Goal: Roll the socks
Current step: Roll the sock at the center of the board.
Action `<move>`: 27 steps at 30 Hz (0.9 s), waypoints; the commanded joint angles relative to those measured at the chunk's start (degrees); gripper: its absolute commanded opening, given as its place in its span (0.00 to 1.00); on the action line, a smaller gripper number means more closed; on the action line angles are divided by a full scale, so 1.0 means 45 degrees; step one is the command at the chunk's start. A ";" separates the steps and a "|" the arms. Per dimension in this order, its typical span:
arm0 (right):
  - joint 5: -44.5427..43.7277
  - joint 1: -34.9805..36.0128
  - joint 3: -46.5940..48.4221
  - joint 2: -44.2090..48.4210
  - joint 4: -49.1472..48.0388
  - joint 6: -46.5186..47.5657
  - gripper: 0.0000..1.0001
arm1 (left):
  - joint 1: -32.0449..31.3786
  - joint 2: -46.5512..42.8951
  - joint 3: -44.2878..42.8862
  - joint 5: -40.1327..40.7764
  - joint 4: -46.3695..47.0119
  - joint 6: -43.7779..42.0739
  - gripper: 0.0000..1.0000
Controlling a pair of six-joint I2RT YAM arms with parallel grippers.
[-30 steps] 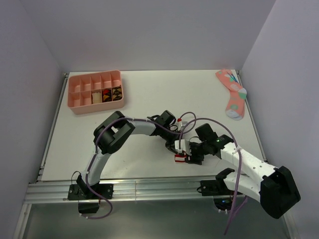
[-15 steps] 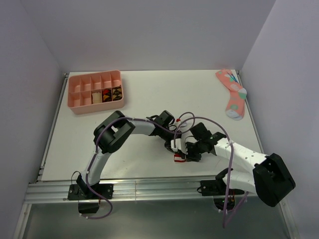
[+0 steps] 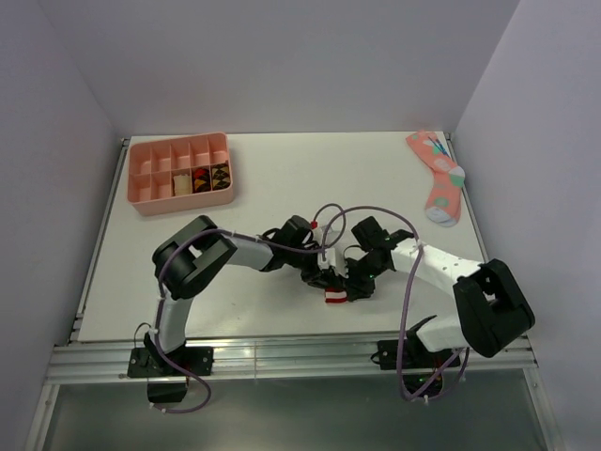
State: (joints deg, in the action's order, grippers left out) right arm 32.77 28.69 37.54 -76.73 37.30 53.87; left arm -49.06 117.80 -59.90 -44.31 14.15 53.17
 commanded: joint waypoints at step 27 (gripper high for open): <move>0.1077 -0.2273 0.4976 -0.6404 0.4817 0.0787 0.27 | -0.2045 -0.7622 0.5909 1.2382 0.2949 -0.2591 0.34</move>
State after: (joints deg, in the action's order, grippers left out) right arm 41.06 18.83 57.74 -102.76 58.37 58.92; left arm -55.00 85.67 -31.97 2.94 28.12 50.46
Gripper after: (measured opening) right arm 0.355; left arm 0.333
